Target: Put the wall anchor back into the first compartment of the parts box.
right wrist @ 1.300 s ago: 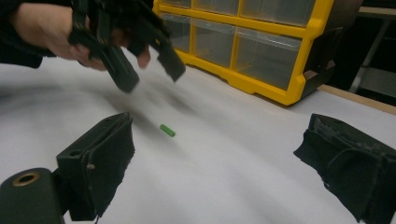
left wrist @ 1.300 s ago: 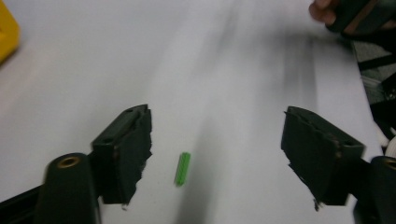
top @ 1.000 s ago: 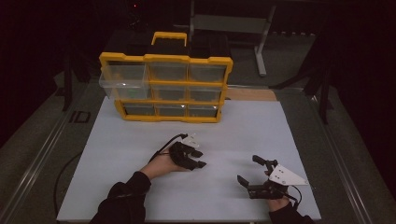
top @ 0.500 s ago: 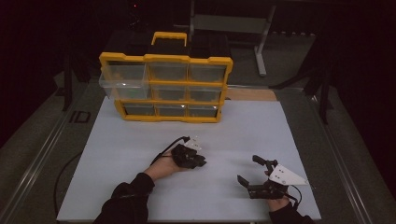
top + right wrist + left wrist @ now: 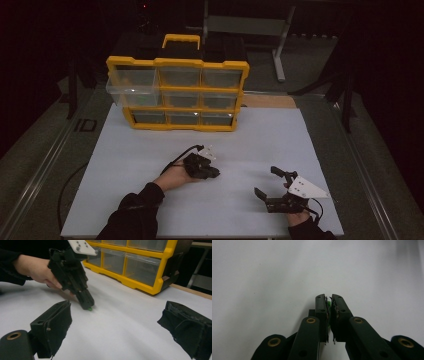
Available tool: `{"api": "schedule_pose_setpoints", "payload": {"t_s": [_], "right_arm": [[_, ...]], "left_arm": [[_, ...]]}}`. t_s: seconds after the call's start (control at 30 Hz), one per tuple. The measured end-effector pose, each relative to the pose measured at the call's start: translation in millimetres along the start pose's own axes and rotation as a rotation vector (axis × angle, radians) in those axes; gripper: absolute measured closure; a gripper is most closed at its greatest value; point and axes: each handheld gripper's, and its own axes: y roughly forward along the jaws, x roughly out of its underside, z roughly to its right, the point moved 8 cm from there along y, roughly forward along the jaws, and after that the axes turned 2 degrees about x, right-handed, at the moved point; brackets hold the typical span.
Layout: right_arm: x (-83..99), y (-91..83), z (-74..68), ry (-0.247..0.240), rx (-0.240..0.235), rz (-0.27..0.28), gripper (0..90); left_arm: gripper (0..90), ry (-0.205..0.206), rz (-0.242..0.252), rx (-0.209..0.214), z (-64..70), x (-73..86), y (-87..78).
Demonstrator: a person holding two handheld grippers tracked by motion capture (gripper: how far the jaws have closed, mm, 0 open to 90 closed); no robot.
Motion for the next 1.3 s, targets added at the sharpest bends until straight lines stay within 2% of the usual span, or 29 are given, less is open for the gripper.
{"api": "schedule_pose_setpoints", "payload": {"t_s": [0.17,0.2,0.23,0.27,0.43,0.47,0.57,0.63,0.8,0.83,0.87,0.93,1.0,1.03,1.13,1.17,1.3], "right_arm": [[-0.3,0.8,2.9,0.003,0.011,0.005,8.4],[-0.8,1.1,2.5,-0.004,0.009,0.008,8.4],[-1.0,1.0,2.4,-0.006,0.01,0.007,8.4],[-1.0,1.0,2.4,-0.006,0.01,0.007,8.4],[-2.1,4.5,7.3,-0.013,0.024,0.016,8.4],[0.1,6.9,10.7,-0.015,0.03,0.009,8.4],[1.8,8.3,13.5,-0.005,0.032,0.007,8.4],[2.7,8.5,15.0,-0.006,0.032,0.008,8.4],[2.6,9.1,14.2,-0.008,0.028,0.005,8.4],[2.5,9.1,12.9,-0.012,0.027,0.002,8.4],[2.5,9.1,12.9,-0.012,0.027,0.002,8.4],[2.1,8.5,12.7,-0.018,0.028,0.003,8.4],[1.6,7.6,12.8,-0.013,0.029,0.004,8.4],[1.6,7.2,13.0,-0.013,0.031,0.004,8.4],[1.7,7.2,12.7,-0.011,0.03,0.002,8.4],[1.9,7.1,12.0,-0.012,0.029,0.0,8.4],[1.1,7.2,11.2,-0.021,0.031,0.001,8.4]], "left_arm": [[83.4,0.042,-0.009,0.022,8.3,-3.8,-20.6],[83.4,0.058,-0.003,0.026,12.0,-6.0,-30.5],[83.4,0.058,0.003,0.032,13.6,-7.2,-35.7],[83.4,0.058,0.003,0.032,13.6,-7.2,-35.7],[83.4,0.102,-0.005,0.024,18.3,-10.3,-61.1],[83.4,0.097,0.005,0.028,19.7,-11.7,-66.2],[83.4,0.118,0.001,0.029,21.5,-15.5,-82.9],[83.4,0.131,-0.001,0.019,21.1,-19.1,-95.5],[83.4,0.142,0.031,-0.011,18.2,-32.4,-129.9],[83.4,0.149,0.045,-0.021,17.9,-37.7,-143.5],[83.4,0.149,0.045,-0.021,17.9,-37.7,-143.5],[83.4,0.158,0.048,-0.036,16.7,-41.1,-157.7],[83.4,0.151,0.059,-0.055,14.5,-43.5,-172.7],[83.4,0.146,0.068,-0.077,11.7,-45.1,-186.5],[83.4,0.144,0.07,-0.08,10.7,-45.9,-193.0],[83.4,0.145,0.071,-0.098,7.6,-49.2,-207.5],[83.4,0.153,0.097,-0.109,4.0,-58.7,-231.2]]}}
